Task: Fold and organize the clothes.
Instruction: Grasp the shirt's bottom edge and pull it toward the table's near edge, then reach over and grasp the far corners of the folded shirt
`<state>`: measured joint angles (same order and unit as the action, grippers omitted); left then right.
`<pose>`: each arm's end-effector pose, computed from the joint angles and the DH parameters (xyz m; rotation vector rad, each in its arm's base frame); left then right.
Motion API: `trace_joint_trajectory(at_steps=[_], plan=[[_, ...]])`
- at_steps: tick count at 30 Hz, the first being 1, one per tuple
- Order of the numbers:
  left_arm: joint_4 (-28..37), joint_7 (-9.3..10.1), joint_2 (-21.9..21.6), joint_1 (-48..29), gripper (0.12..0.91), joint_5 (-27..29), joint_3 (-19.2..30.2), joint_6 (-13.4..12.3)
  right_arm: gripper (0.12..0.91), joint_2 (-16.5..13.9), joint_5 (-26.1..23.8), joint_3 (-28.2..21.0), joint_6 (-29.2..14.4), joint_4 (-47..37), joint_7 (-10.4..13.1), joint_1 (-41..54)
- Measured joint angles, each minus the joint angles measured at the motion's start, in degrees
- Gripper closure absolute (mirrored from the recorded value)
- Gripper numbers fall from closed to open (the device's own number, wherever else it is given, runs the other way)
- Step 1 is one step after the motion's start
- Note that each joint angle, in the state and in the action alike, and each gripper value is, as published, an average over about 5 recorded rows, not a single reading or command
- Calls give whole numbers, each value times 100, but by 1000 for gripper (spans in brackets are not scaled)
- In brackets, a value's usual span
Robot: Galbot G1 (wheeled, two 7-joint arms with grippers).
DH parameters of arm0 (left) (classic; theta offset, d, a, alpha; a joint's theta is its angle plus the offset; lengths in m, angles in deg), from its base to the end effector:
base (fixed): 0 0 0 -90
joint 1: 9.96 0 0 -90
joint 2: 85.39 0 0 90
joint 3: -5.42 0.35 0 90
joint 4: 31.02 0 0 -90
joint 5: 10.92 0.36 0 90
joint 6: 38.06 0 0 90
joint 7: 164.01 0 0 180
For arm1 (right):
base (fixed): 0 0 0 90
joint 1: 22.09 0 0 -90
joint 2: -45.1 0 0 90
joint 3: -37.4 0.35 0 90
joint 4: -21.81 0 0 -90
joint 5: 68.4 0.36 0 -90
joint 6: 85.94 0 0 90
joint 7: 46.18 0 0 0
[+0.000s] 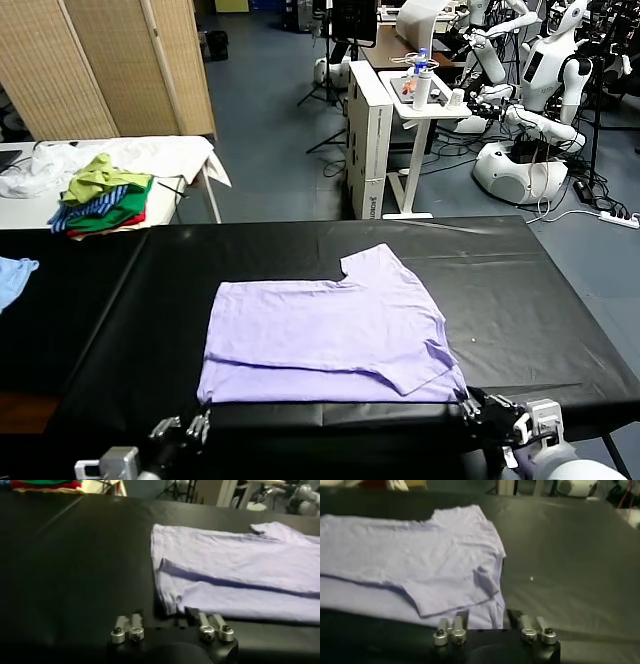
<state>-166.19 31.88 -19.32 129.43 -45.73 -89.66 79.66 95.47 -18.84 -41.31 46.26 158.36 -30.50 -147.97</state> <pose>0.1058 0.0589 -0.2423 -0.0139 -2.5134 0.1483 0.1748 -0.0939 -0.1726 0.2253 -2.5008 0.0363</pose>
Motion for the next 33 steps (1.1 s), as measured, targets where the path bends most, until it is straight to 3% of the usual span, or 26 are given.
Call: trace_joint_trajectory(at_steps=[5, 13, 23, 33], plan=[[-55, -165, -173, -402, 125, -543, -220, 217, 119, -111, 122, -518, 0, -657, -9, 1102], [579, 113, -632, -1803, 123, -1374, -93, 493, 118, -171, 373, -1657, 0, -2059, -31, 3081], [2129, 53, -1011, -3903, 123, -2159, 573, 714, 118, 209, 202, -3047, 0, -3937, -330, 5174], [3607, -268, -961, -5353, 123, -2109, 1339, 761, 118, 594, -101, -3824, 0, -5162, -606, 6267]])
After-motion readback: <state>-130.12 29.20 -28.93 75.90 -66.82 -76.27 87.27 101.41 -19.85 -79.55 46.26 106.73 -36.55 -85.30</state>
